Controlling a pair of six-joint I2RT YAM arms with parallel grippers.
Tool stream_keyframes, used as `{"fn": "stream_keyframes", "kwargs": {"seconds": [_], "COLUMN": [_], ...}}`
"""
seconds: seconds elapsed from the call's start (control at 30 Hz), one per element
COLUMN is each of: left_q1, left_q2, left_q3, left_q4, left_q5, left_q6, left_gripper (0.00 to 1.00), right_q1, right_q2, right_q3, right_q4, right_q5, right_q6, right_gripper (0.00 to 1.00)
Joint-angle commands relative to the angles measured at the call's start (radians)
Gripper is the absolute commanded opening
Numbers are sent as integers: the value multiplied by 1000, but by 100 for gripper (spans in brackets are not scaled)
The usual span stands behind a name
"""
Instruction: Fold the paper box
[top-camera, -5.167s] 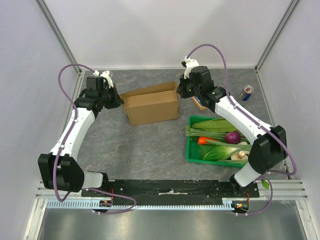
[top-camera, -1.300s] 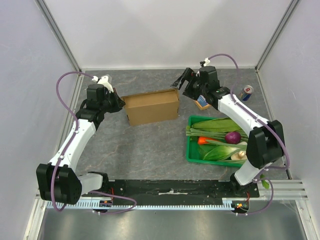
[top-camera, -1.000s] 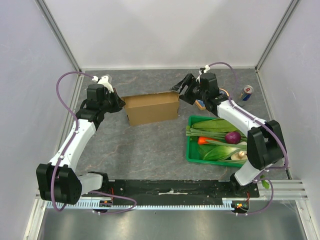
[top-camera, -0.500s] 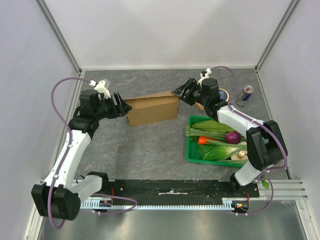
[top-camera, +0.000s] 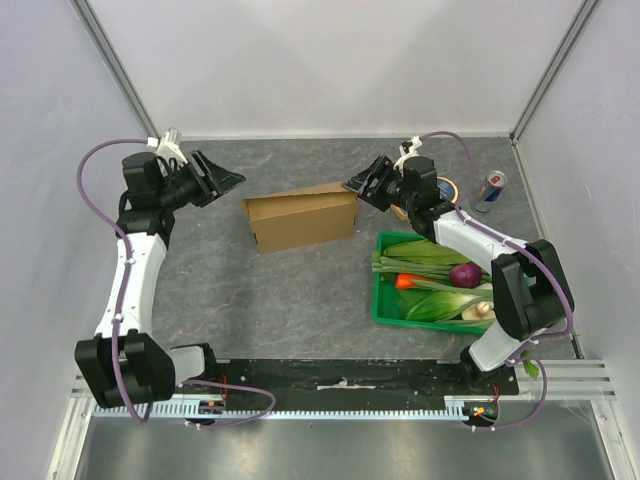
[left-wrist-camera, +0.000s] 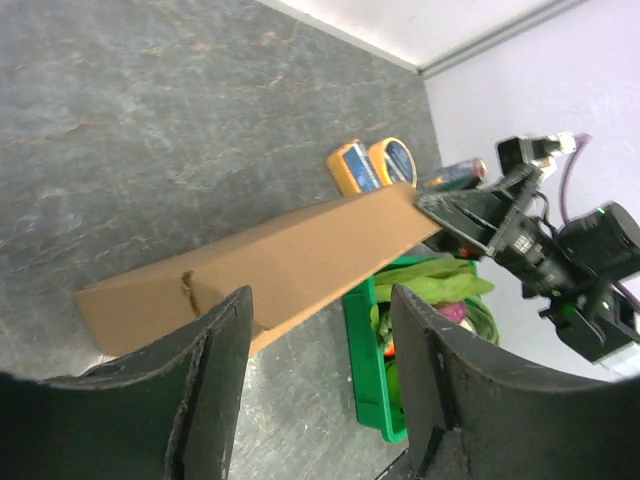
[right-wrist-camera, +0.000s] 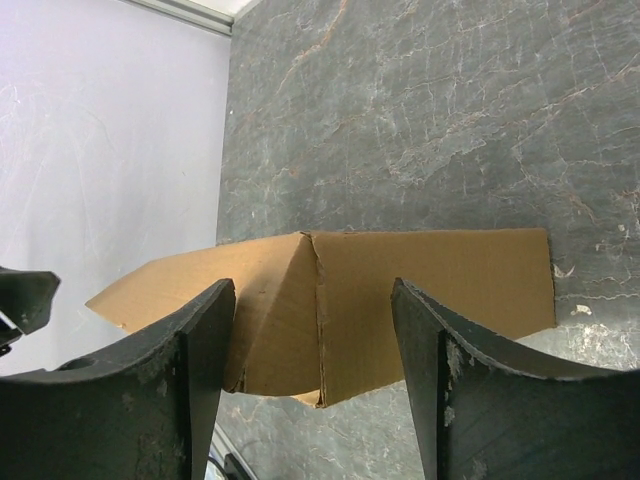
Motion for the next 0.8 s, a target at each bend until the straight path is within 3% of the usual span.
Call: {"fn": "stream_keyframes", "kwargs": {"seconds": [0.0, 0.13, 0.23, 0.43, 0.53, 0.57, 0.67, 0.77], "left_q1": [-19, -113, -240, -329, -345, -348, -348, -348], "left_q2": [-43, -105, -125, -79, -82, -97, -96, -61], "left_q3": [19, -25, -62, -28, -17, -19, -28, -5], "left_q4": [-47, -172, -192, -238, -256, -256, -256, -253], "left_q5": [-104, -294, -496, -626, -704, -715, -761, -758], "left_q6": [12, 121, 163, 210, 227, 230, 244, 237], "left_gripper": [64, 65, 52, 36, 40, 49, 59, 57], "right_q1": [3, 1, 3, 3, 3, 3, 3, 3], "right_q2": [20, 18, 21, 17, 14, 15, 12, 12], "right_q3": [27, 38, 36, 38, 44, 44, 44, 41], "right_q4": [-65, -73, -68, -62, -69, -74, -73, -66], "right_q5": [-7, -7, -9, -12, -7, -7, -7, -10], "right_q6": [-50, -60, -57, -59, -65, -65, -65, -63], "right_gripper": [71, 72, 72, 71, 71, 71, 71, 72]}}
